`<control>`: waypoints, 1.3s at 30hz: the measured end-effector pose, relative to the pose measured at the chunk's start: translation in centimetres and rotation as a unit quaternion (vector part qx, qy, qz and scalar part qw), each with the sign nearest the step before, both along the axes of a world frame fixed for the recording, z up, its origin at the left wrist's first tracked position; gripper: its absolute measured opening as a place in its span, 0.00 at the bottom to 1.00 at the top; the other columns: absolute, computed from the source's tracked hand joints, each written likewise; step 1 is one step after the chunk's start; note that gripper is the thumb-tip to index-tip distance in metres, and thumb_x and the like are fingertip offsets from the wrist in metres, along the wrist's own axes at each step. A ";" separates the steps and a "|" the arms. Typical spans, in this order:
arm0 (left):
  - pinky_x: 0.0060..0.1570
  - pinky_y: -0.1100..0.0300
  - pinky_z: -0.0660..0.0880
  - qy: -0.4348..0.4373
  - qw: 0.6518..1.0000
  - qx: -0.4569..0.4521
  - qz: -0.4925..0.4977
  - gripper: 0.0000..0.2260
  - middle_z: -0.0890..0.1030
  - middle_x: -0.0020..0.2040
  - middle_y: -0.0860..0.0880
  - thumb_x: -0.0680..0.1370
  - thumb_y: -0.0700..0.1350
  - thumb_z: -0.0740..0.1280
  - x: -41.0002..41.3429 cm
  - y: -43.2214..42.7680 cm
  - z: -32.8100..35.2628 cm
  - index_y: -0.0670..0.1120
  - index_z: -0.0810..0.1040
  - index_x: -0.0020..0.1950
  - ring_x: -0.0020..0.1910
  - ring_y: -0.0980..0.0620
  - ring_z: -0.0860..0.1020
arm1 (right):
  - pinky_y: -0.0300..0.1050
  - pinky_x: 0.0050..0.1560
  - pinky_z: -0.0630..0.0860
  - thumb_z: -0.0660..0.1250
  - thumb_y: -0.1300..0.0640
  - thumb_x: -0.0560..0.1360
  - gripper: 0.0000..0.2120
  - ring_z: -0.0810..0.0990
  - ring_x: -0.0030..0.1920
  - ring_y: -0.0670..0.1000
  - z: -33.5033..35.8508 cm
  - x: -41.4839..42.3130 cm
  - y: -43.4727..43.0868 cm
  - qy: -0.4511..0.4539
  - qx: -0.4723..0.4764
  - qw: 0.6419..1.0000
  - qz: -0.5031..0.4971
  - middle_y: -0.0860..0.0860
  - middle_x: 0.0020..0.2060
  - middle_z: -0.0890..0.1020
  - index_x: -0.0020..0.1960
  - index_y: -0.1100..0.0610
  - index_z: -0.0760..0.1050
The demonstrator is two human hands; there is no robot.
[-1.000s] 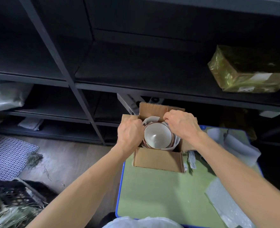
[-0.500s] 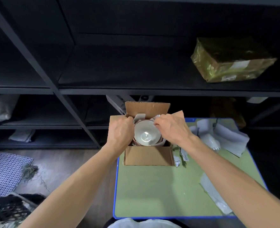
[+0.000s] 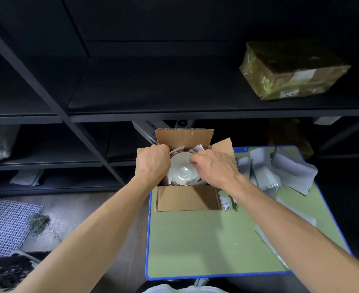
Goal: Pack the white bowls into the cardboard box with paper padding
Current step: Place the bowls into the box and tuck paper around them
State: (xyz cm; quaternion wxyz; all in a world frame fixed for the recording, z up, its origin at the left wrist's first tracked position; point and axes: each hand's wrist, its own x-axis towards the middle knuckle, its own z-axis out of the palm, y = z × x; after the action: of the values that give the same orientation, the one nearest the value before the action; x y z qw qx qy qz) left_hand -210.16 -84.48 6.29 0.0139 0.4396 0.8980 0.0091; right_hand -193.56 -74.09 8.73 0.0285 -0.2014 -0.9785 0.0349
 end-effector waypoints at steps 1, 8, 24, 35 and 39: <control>0.28 0.58 0.66 0.007 1.000 0.006 -0.002 0.10 0.74 0.29 0.53 0.80 0.47 0.61 -0.1 0.0 0.0 0.53 0.80 0.43 0.24 0.53 0.69 | 0.47 0.37 0.70 0.60 0.58 0.80 0.11 0.80 0.51 0.55 0.1 0.0 0.0 0.000 -0.001 1.000 -0.001 0.48 0.50 0.82 0.56 0.50 0.79; 0.32 0.55 0.75 -0.009 1.000 -0.011 -0.001 0.09 0.73 0.28 0.54 0.78 0.44 0.62 -0.4 0.6 -0.4 0.53 0.77 0.41 0.25 0.51 0.72 | 0.47 0.38 0.71 0.59 0.58 0.81 0.12 0.80 0.51 0.56 0.1 -0.3 0.2 0.012 -0.004 1.000 -0.014 0.48 0.50 0.81 0.56 0.49 0.80; 0.38 0.59 0.66 -0.055 0.987 0.136 -0.064 0.12 0.81 0.45 0.49 0.81 0.47 0.59 3.5 -2.1 3.3 0.48 0.81 0.55 0.41 0.50 0.76 | 0.53 0.51 0.75 0.63 0.55 0.81 0.12 0.75 0.58 0.53 1.7 1.1 0.5 0.014 -0.040 0.999 -0.022 0.48 0.56 0.81 0.62 0.53 0.80; 0.38 0.51 0.71 -0.142 0.954 0.161 -0.208 0.10 0.77 0.43 0.49 0.81 0.50 0.59 13.8 1.2 5.6 0.49 0.79 0.50 0.45 0.46 0.75 | 0.49 0.52 0.76 0.69 0.61 0.74 0.16 0.77 0.55 0.55 4.9 11.2 1.0 0.069 -0.031 0.995 -0.069 0.48 0.56 0.80 0.61 0.56 0.79; 0.35 0.52 0.69 -0.157 0.931 0.165 -0.287 0.11 0.77 0.41 0.50 0.82 0.50 0.58 18.7 2.5 5.6 0.48 0.78 0.47 0.41 0.47 0.76 | 0.50 0.48 0.78 0.70 0.63 0.73 0.16 0.77 0.53 0.56 4.8 17.1 1.2 0.098 -0.029 0.985 -0.137 0.50 0.55 0.80 0.61 0.56 0.79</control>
State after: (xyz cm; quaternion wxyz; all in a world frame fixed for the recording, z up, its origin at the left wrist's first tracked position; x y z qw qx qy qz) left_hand -191.51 -82.01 11.88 0.0845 0.6674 0.7060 0.2215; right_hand -176.51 -72.89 13.50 0.1233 -0.3295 -0.9328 0.0785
